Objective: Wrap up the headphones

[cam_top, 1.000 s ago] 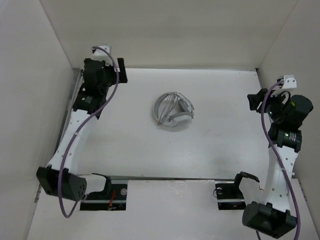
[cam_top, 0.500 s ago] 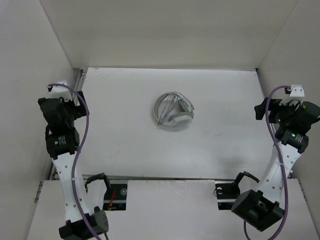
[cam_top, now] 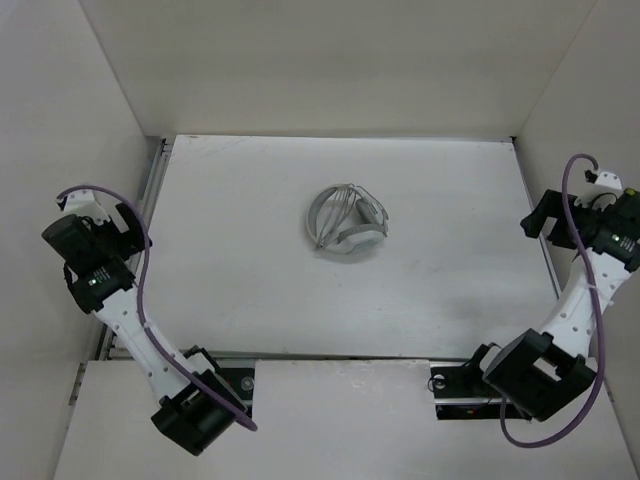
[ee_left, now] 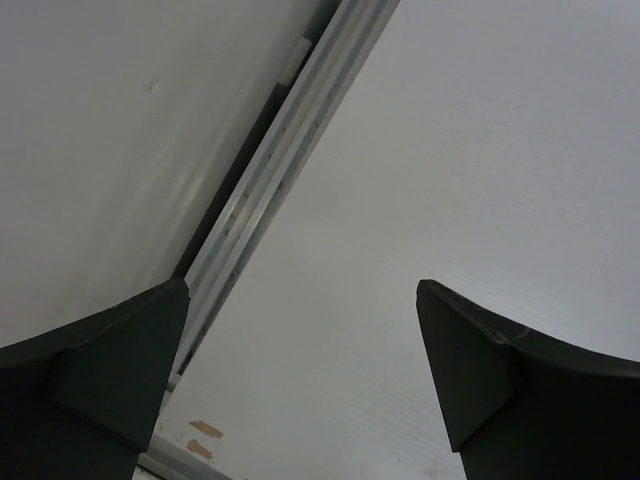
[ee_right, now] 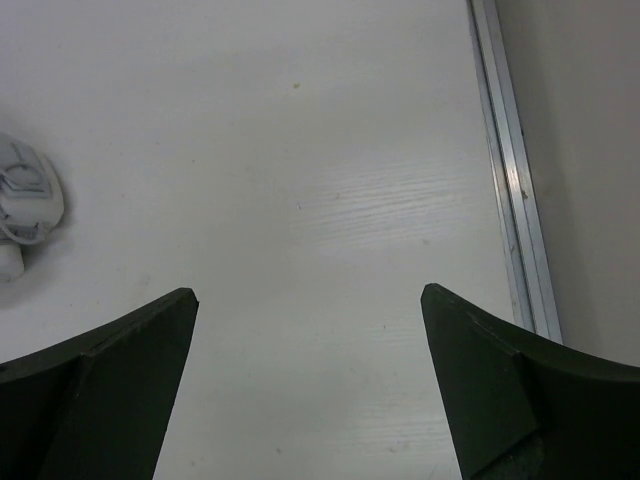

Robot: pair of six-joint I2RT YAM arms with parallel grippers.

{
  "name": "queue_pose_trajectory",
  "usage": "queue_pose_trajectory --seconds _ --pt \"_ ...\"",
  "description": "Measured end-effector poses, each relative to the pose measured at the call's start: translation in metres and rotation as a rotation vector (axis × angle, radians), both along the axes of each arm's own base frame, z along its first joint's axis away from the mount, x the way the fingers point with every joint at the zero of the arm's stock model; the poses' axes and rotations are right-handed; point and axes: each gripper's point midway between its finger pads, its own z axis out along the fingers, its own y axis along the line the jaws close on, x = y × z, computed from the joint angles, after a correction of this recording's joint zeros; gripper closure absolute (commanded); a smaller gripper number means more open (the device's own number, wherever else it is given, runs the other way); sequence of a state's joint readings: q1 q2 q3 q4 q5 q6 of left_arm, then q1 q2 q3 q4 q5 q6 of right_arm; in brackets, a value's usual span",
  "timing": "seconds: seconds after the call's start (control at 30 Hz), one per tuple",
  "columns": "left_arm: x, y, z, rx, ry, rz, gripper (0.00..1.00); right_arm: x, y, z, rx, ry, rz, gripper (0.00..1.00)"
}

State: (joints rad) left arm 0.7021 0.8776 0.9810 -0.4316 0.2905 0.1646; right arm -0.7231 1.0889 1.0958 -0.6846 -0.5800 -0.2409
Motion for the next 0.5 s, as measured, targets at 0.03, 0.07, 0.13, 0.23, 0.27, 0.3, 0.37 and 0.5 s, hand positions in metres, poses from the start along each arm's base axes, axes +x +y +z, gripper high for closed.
queue_pose_trajectory --seconds 0.03,0.07,0.13,0.23,0.27,0.3,0.37,0.5 --pt "0.0 0.004 -0.005 -0.022 0.009 0.007 0.0 -0.001 -0.003 0.003 0.014 0.026 -0.01 0.0" --pt "0.0 0.008 -0.01 -0.045 0.017 0.014 0.0 0.0 -0.008 0.008 0.017 0.038 -0.018 0.0" --pt "0.0 0.014 -0.018 -0.083 0.025 0.025 0.0 -0.001 -0.021 0.02 0.004 0.033 -0.051 0.0" --pt "0.0 0.017 -0.02 -0.111 0.019 0.029 0.0 -0.016 -0.049 0.029 -0.02 -0.001 -0.165 0.0" --pt "0.0 0.017 -0.019 -0.11 0.011 0.026 0.0 -0.021 -0.057 0.032 -0.038 -0.019 -0.202 0.0" --pt "0.0 0.016 -0.016 -0.106 0.001 0.021 0.0 -0.027 -0.063 0.035 -0.057 -0.035 -0.235 0.0" --pt "0.002 0.015 -0.01 -0.086 -0.029 0.01 0.0 -0.034 -0.068 0.042 -0.104 -0.073 -0.273 0.0" --pt "0.003 0.008 -0.005 -0.058 -0.069 -0.013 0.0 -0.036 -0.059 0.058 -0.188 -0.161 -0.265 0.0"
